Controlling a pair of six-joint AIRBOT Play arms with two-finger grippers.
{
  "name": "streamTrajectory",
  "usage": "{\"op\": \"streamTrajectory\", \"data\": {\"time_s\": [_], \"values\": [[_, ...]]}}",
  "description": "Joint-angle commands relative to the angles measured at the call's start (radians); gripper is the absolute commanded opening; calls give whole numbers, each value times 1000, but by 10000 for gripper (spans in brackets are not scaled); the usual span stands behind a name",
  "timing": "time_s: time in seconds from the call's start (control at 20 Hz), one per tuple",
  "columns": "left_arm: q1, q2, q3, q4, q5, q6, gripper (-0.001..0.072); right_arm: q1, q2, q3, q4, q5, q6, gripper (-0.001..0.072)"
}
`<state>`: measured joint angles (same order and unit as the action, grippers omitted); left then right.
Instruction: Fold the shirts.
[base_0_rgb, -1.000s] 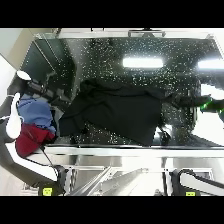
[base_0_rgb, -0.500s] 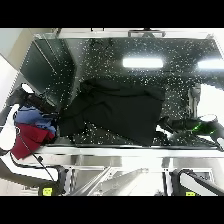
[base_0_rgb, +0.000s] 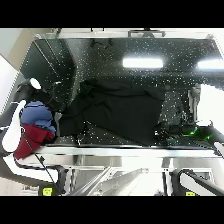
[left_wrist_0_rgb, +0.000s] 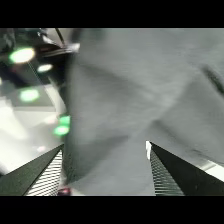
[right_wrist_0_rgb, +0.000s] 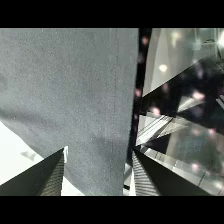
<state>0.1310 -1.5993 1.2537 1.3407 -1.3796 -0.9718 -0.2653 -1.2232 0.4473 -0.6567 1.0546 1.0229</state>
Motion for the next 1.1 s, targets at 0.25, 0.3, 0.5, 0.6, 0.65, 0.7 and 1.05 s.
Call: {"op": "streamTrajectory", "data": {"time_s": [0.25, 0.3, 0.5, 0.6, 0.65, 0.7, 1.05], "values": [[-329, 0, 3, 283, 158, -254, 573, 2, -1, -10, -13, -19, -5, 472], [-375, 0, 3, 333, 193, -286, 612, 2, -1, -10, -13, -21, -5, 472], [-494, -17, 3, 377, 291, -341, 610, 2, -1, -10, -11, -30, -18, 472], [-515, -58, 4, 436, 301, -398, 610, 2, -1, -10, -1, -30, -32, 472], [-515, -78, 4, 479, 298, -430, 609, 2, -1, -10, -2, -29, -32, 472], [-515, -91, 4, 524, 293, -465, 608, 3, -1, -10, -2, -29, -36, 472], [-507, -84, 64, 576, 211, -531, 289, 7, -1, -10, 6, -17, -43, 470]]}}
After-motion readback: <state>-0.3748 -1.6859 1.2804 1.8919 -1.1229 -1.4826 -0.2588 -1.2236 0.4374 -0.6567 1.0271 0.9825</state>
